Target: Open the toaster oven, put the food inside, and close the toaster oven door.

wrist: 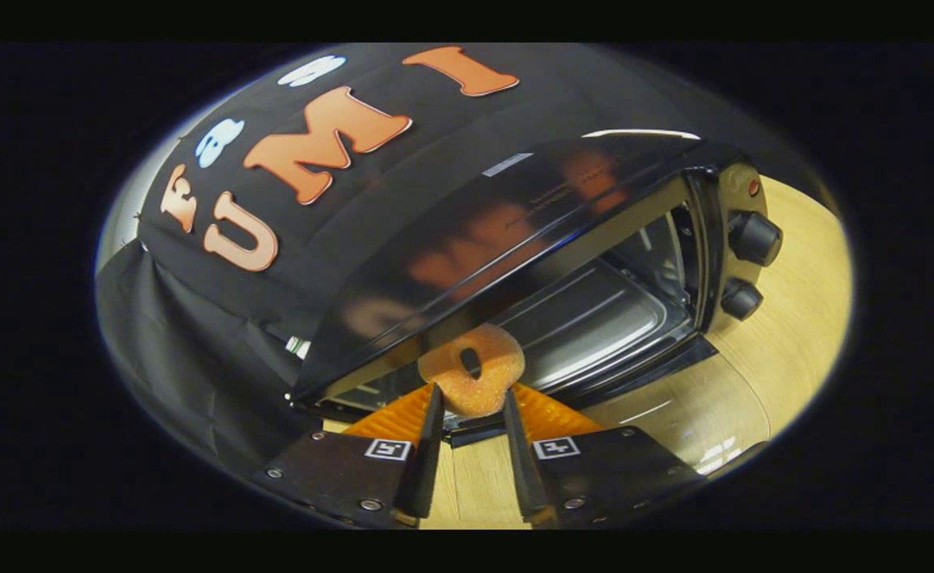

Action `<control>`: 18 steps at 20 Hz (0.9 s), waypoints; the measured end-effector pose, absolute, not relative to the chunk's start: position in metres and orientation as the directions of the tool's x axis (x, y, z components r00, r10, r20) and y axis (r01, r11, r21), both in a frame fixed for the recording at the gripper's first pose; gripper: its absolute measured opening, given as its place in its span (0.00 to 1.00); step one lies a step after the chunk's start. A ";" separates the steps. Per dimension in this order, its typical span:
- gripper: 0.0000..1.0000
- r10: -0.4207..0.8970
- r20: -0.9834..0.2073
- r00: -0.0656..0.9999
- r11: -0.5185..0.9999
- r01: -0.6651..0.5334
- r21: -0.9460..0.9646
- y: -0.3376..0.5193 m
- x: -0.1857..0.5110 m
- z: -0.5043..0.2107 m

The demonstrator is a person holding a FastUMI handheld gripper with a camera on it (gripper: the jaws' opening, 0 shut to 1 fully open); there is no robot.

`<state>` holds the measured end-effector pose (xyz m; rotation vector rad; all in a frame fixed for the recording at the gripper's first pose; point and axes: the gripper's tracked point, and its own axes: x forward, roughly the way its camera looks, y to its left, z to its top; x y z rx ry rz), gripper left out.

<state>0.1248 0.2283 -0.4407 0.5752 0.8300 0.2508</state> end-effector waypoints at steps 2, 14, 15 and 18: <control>0.47 0.424 -0.614 0.665 0.809 0.026 0.587 0.228 0.133 -0.441; 0.98 0.358 -0.612 0.705 0.883 -0.044 0.466 0.210 0.107 -0.426; 0.99 0.353 -0.610 0.710 0.892 -0.058 0.449 0.208 0.101 -0.423; 0.98 0.340 -0.608 0.717 0.914 -0.099 0.395 0.203 0.082 -0.415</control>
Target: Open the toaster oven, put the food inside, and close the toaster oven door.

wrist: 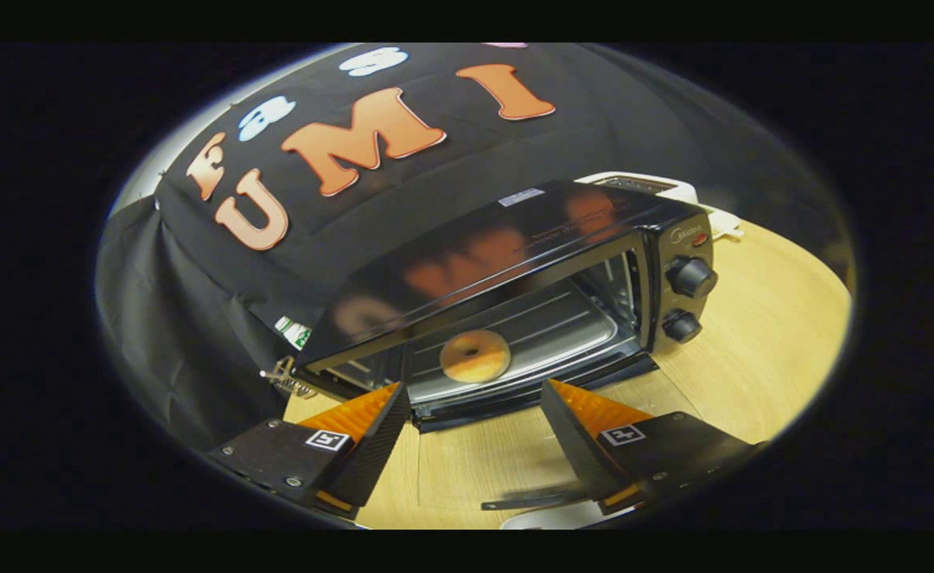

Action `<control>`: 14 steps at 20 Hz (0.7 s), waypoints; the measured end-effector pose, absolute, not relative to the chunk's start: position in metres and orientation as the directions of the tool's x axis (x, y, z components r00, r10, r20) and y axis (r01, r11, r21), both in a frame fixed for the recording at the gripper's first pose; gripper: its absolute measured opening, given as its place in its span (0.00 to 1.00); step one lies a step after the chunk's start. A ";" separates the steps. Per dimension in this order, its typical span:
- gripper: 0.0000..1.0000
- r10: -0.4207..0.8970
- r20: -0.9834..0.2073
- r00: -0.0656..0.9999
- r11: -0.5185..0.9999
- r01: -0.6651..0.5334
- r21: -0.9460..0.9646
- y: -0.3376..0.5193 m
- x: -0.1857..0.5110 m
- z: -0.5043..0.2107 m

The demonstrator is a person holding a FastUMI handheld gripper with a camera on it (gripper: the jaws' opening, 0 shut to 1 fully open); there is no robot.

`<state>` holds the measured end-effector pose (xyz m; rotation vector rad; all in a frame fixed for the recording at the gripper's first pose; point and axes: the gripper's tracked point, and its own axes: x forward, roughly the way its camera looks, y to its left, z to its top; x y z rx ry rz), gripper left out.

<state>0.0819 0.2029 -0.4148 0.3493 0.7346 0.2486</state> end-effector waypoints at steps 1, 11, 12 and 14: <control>0.98 0.333 -0.608 0.721 0.921 -0.109 0.375 0.200 0.076 -0.411; 0.99 0.232 -0.635 0.737 0.973 -0.172 0.156 0.166 0.016 -0.408; 0.99 0.226 -0.641 0.734 0.974 -0.177 0.141 0.163 0.009 -0.410; 0.99 0.220 -0.651 0.726 0.975 -0.188 0.120 0.160 -0.003 -0.413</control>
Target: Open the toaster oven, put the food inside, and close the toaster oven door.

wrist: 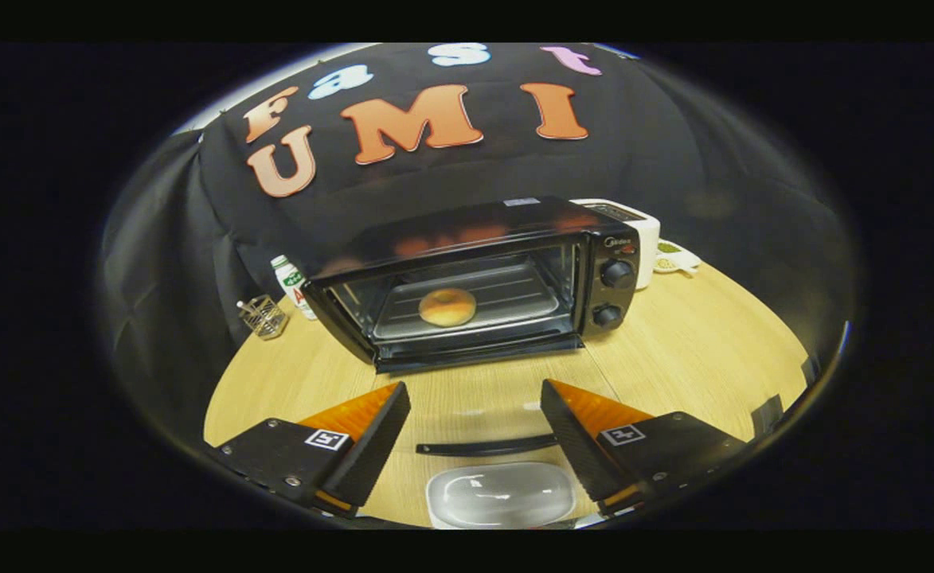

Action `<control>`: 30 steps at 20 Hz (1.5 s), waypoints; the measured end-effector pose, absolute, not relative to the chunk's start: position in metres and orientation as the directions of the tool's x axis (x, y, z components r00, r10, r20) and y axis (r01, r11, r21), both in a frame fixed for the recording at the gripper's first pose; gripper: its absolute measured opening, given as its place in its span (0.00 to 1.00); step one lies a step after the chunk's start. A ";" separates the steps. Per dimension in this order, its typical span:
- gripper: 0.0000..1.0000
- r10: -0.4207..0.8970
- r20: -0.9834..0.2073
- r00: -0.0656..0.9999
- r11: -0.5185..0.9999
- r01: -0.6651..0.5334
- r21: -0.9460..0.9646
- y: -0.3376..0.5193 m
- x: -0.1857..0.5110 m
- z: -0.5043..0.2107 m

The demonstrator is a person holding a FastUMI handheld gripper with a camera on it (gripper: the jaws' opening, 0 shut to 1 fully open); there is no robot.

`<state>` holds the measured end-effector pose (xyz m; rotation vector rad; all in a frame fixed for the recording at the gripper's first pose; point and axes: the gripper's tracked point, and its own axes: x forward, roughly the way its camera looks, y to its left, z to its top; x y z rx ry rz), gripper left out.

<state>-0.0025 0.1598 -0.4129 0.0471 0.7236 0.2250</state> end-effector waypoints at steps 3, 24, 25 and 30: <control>0.99 0.212 -0.668 0.713 0.975 -0.198 0.098 0.156 -0.020 -0.421; 0.99 0.137 -0.806 0.575 0.976 -0.218 0.010 0.146 -0.058 -0.510; 0.99 0.130 -0.806 0.577 0.976 -0.219 0.000 0.146 -0.056 -0.512; 0.99 0.109 -0.809 0.577 0.973 -0.229 -0.032 0.145 -0.054 -0.515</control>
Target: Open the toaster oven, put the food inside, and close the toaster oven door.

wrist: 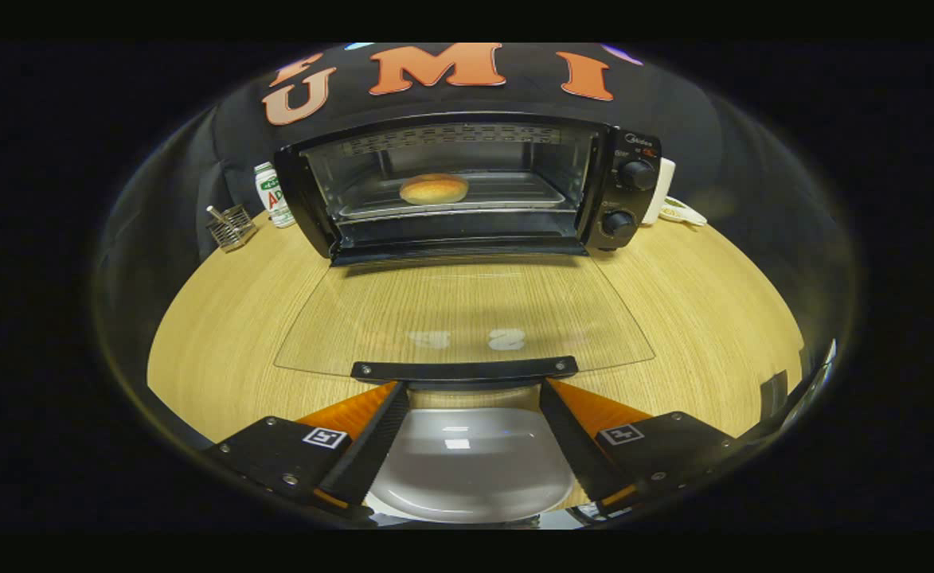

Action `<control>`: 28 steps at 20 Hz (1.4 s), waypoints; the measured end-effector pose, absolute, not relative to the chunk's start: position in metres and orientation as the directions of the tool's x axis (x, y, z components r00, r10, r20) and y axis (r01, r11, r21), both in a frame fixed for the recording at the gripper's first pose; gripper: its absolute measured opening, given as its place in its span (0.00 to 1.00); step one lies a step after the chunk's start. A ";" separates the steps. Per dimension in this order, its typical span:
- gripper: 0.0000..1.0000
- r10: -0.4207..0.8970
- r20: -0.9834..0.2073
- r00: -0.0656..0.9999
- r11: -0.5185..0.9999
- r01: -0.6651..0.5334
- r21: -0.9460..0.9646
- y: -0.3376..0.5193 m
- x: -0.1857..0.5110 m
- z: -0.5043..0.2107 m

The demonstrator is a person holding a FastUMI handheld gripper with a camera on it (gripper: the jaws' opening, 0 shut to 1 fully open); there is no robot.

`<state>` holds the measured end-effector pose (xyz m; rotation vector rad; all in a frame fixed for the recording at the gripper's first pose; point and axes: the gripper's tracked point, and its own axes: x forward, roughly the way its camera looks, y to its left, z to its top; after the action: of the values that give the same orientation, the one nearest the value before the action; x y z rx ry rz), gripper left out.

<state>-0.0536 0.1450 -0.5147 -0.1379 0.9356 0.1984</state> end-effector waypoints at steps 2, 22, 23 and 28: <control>0.99 0.110 -0.805 0.583 0.974 -0.223 -0.029 0.145 -0.053 -0.512; 1.00 0.163 -0.667 0.727 0.973 -0.230 -0.013 0.157 -0.007 -0.413; 1.00 0.168 -0.660 0.732 0.973 -0.231 -0.009 0.158 -0.004 -0.409; 1.00 0.183 -0.626 0.758 0.972 -0.233 0.002 0.166 0.014 -0.392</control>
<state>0.0142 0.1655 -0.3921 -0.0778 0.6729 0.2268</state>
